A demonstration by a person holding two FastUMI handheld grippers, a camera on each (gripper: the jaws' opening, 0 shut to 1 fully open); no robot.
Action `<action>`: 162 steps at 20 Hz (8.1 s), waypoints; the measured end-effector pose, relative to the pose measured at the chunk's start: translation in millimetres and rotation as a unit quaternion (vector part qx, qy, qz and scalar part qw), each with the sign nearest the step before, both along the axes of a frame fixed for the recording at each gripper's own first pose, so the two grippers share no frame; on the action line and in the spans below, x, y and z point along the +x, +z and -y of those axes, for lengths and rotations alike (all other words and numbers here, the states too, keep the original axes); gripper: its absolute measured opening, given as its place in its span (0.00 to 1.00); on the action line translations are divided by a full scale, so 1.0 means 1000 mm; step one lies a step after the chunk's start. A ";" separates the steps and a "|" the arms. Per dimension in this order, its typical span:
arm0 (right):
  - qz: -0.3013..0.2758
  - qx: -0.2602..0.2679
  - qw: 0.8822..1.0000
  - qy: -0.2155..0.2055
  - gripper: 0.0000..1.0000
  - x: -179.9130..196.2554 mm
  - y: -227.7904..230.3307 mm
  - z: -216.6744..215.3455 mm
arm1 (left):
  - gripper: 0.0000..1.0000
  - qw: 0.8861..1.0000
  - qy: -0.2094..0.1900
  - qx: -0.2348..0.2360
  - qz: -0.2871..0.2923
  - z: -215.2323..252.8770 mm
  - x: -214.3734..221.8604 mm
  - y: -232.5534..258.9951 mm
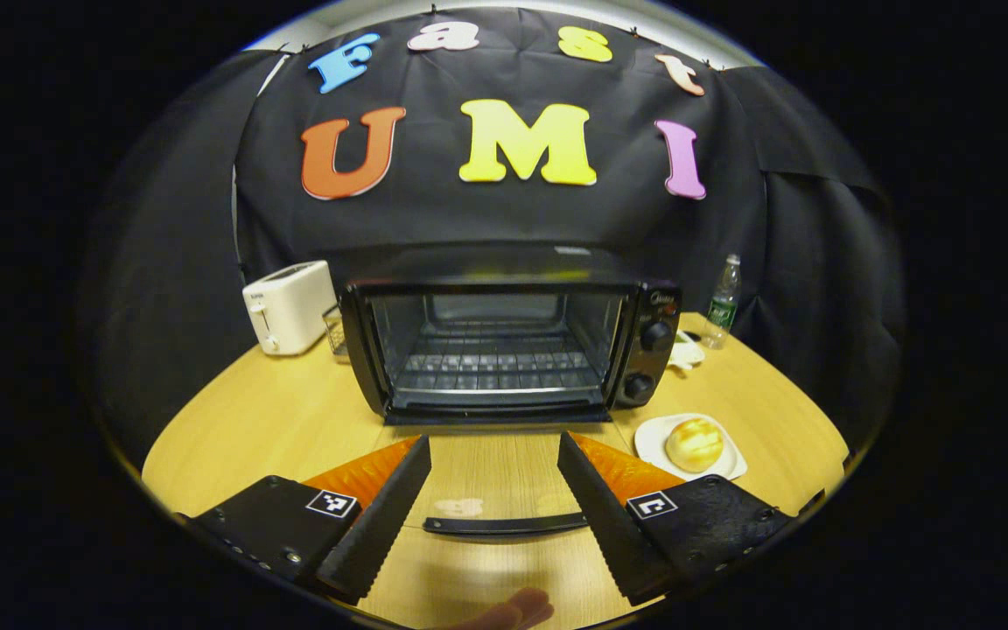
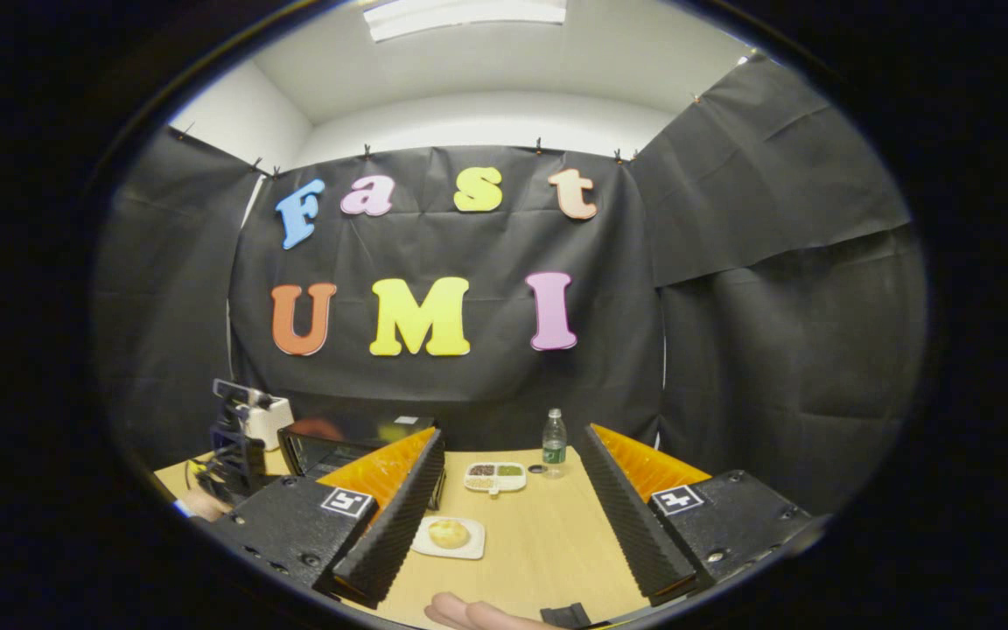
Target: Open the electric oven with the left hand, put the food in, and close the electric oven.
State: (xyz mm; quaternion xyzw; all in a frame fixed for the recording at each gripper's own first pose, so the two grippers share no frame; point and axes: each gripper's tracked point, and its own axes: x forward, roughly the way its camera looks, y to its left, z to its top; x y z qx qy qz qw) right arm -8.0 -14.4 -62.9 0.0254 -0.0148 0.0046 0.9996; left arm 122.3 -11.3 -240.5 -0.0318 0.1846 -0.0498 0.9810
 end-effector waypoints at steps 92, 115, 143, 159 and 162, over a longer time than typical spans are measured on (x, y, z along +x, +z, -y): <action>-0.150 0.104 0.976 0.119 0.76 0.352 -0.246 -0.371 | 0.97 0.984 0.064 -0.011 0.164 -0.143 -0.111 0.148; -0.065 0.051 0.987 0.139 0.87 0.184 -0.120 -0.260 | 0.95 0.991 0.032 -0.010 0.131 -0.099 -0.118 0.124; 0.064 0.007 0.998 -0.002 0.87 0.019 0.055 -0.019 | 0.95 0.994 -0.049 -0.008 -0.097 0.028 -0.048 -0.103; 0.046 0.012 0.999 0.019 0.90 0.026 0.033 -0.015 | 0.95 0.988 -0.051 0.003 -0.147 0.039 -0.042 -0.139; 0.045 0.010 0.999 0.019 0.90 0.026 0.031 -0.014 | 0.94 0.991 -0.045 0.008 -0.127 0.034 -0.036 -0.128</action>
